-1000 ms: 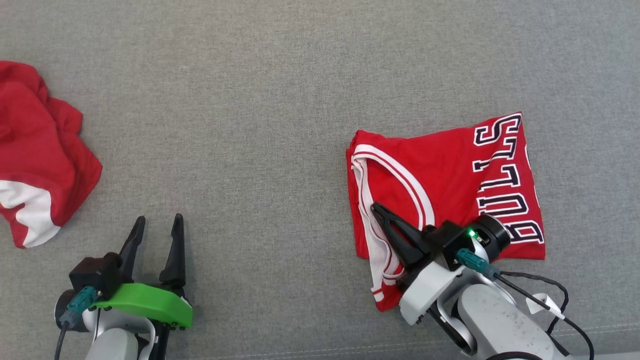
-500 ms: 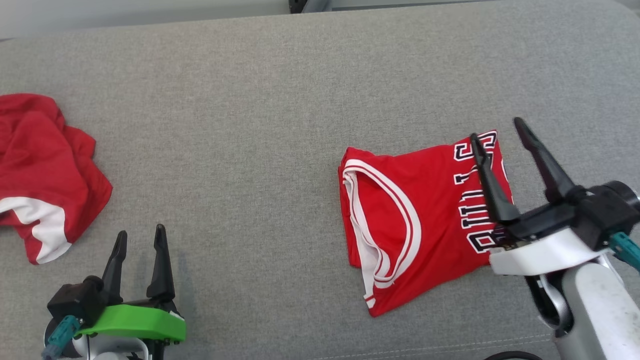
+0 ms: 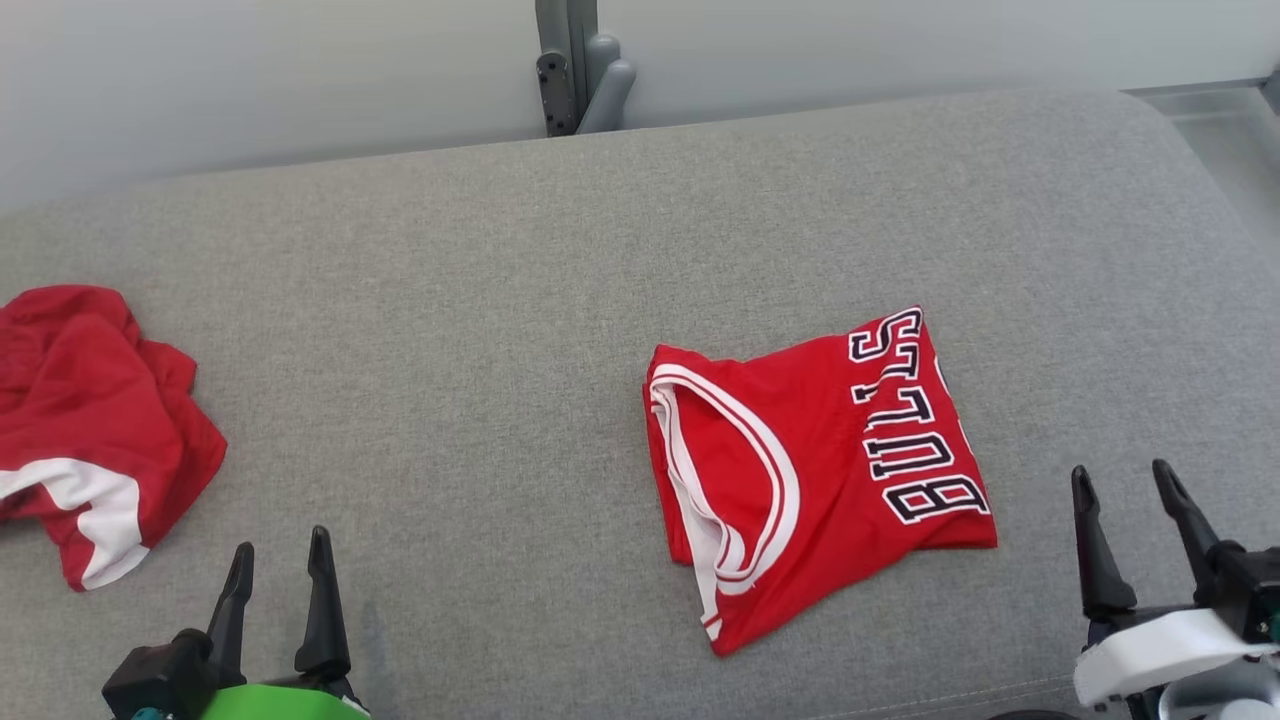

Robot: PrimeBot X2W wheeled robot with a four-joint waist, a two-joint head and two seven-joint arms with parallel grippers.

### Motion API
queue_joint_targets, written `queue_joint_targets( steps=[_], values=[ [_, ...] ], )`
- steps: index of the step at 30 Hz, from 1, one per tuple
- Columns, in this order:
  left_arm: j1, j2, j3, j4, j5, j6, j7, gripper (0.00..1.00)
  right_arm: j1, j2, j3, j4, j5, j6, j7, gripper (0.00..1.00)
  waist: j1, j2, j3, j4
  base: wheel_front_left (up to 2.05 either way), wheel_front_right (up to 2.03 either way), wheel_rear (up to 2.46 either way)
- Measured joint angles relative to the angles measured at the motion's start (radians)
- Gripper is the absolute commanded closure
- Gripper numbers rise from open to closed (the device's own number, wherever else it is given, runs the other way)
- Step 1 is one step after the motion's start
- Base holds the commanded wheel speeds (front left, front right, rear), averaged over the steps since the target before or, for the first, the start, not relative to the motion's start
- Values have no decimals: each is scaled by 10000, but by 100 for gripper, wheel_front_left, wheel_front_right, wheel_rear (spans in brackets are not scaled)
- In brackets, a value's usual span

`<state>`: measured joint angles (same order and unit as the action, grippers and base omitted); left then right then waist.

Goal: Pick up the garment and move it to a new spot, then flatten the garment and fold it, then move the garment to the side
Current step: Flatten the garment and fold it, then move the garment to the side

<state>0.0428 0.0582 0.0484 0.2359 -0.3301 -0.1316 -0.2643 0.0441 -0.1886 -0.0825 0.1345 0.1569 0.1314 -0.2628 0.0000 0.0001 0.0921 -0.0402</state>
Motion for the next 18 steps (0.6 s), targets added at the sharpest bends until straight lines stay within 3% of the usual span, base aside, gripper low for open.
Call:
queue_joint_targets(
  steps=[18],
  values=[
    [329, -46, 94, 119, 171, 0, 0, 0, 479, 324, 84, 995, 0, 0, 0, 0, 0, 0, -449, -4, 0, 0, 0]
  ],
)
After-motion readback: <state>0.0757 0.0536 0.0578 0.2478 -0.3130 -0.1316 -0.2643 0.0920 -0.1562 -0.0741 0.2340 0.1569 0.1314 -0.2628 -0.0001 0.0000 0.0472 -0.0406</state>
